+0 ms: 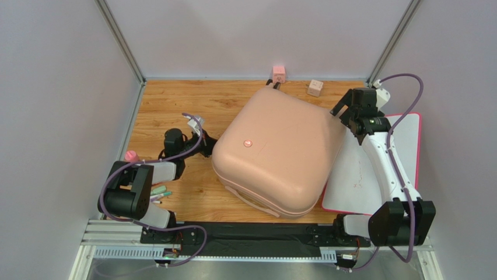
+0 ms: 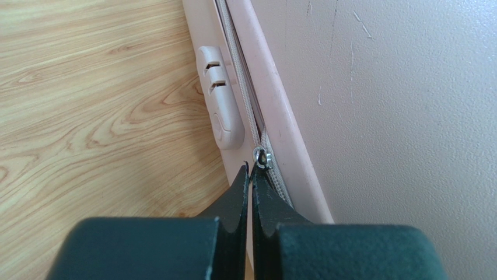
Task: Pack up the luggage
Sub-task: Zip the luggage at the center of the board.
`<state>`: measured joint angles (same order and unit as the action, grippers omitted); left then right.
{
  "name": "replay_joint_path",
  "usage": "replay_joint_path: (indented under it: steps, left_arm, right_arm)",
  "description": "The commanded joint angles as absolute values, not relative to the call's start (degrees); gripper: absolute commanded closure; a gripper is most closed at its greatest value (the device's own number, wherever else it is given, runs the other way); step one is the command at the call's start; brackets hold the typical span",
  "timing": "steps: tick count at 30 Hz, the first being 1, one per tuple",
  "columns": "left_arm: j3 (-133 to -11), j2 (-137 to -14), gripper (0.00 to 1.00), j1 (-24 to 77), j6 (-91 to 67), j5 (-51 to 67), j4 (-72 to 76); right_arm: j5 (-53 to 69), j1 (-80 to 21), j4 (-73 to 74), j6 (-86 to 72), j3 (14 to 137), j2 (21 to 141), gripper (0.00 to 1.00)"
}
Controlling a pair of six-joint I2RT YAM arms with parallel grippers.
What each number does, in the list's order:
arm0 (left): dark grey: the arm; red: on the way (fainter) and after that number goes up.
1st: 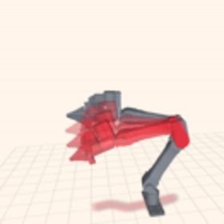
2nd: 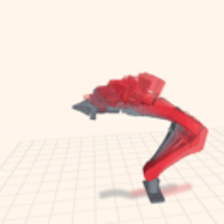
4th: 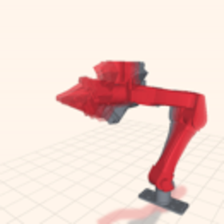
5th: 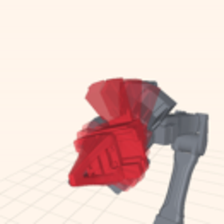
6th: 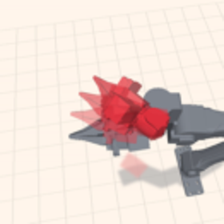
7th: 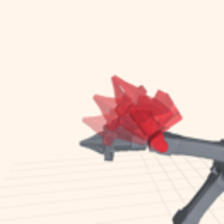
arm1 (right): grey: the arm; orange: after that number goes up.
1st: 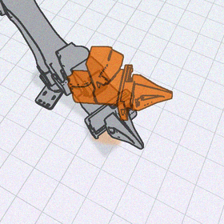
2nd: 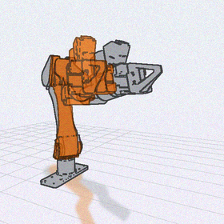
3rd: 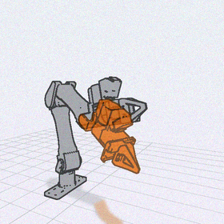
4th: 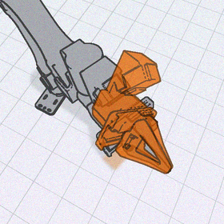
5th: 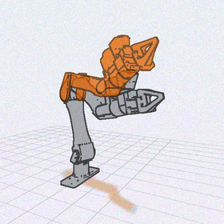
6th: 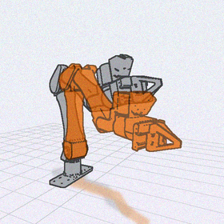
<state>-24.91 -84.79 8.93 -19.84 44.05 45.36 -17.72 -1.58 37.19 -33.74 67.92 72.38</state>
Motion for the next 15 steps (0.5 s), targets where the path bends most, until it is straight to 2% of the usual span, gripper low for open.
replay_joint_path:
  steps: [1, 6, 9, 10, 12, 13, 15]
  left_arm:
    - [-25.23, -82.97, 1.00, 8.52, -19.16, 42.89, 53.35]
    - [-24.96, -83.23, 1.00, 8.53, -19.86, 43.42, 54.05]
    - [-24.61, -83.23, 1.00, 8.61, -19.95, 43.42, 54.23]
    - [-24.44, -83.23, 1.00, 8.70, -20.04, 43.42, 54.23]
    - [-24.43, -83.32, 1.00, 9.49, -20.13, 43.24, 54.23]
    - [-24.43, -83.41, 1.00, 9.75, -20.13, 43.07, 54.23]
    - [-24.26, -83.41, 1.00, 10.63, -19.95, 42.89, 54.32]
  right_arm:
    - [-14.33, -0.53, 35.86, -31.29, 71.09, 76.10, 0.04]
    - [-10.73, -0.53, 34.98, -29.71, 73.56, 82.17, 0.05]
    - [-7.39, -0.53, 33.05, -29.36, 74.35, 86.12, 0.11]
    - [-6.34, -0.53, 32.35, -29.01, 74.53, 87.79, 0.20]
    - [-3.26, -0.53, 30.50, -28.92, 75.49, 89.90, 0.32]
    - [-2.29, -0.53, 29.89, -28.57, 75.93, 90.87, 0.43]
    - [1.47, -0.53, 29.18, -27.78, 78.29, 94.38, 0.53]
